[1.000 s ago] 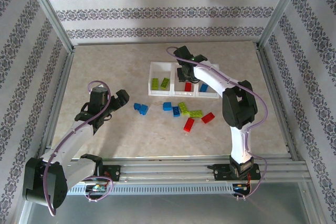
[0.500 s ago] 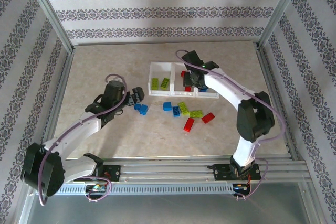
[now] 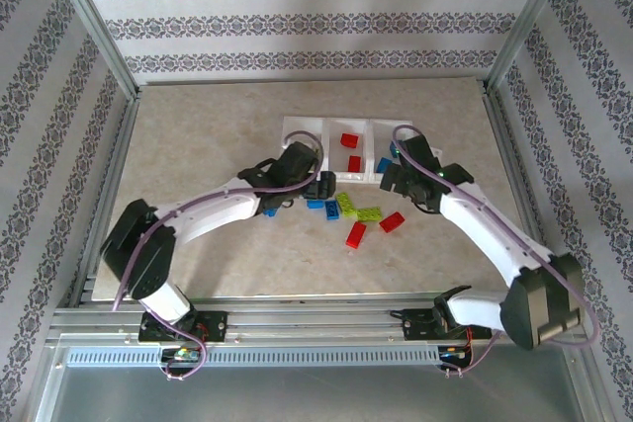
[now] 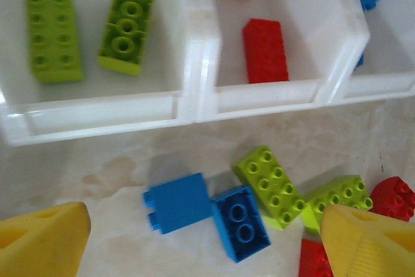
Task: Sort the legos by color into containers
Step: Pick up the lego from the center of the table.
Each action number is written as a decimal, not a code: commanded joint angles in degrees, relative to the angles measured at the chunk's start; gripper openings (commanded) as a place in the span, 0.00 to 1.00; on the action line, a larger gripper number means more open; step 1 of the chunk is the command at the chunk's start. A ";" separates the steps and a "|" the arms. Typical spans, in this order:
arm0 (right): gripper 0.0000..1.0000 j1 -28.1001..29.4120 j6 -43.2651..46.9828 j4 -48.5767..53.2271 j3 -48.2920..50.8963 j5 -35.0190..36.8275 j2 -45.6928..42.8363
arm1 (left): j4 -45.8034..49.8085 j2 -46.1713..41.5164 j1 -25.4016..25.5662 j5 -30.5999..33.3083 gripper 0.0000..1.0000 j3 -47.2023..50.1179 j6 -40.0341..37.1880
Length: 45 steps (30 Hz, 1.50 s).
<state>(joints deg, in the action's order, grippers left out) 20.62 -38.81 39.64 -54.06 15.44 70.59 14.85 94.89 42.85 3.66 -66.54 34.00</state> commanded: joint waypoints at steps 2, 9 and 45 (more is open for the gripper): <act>0.98 -1.90 -2.58 0.35 2.77 1.86 -4.86 | 5.89 6.48 2.50 0.25 0.88 -6.67 -1.65; 0.98 -2.52 -3.11 0.20 3.61 1.97 -6.07 | 8.87 15.13 5.02 -0.03 0.84 -15.43 -2.60; 0.98 -2.87 -4.69 -1.84 6.07 0.92 -4.53 | 16.69 27.39 5.84 -0.65 0.58 -21.26 -1.92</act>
<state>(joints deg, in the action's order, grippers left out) 18.11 -42.30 38.41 -48.84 16.03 65.49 27.09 123.02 48.01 1.15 -89.21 31.90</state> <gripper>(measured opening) 0.984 0.586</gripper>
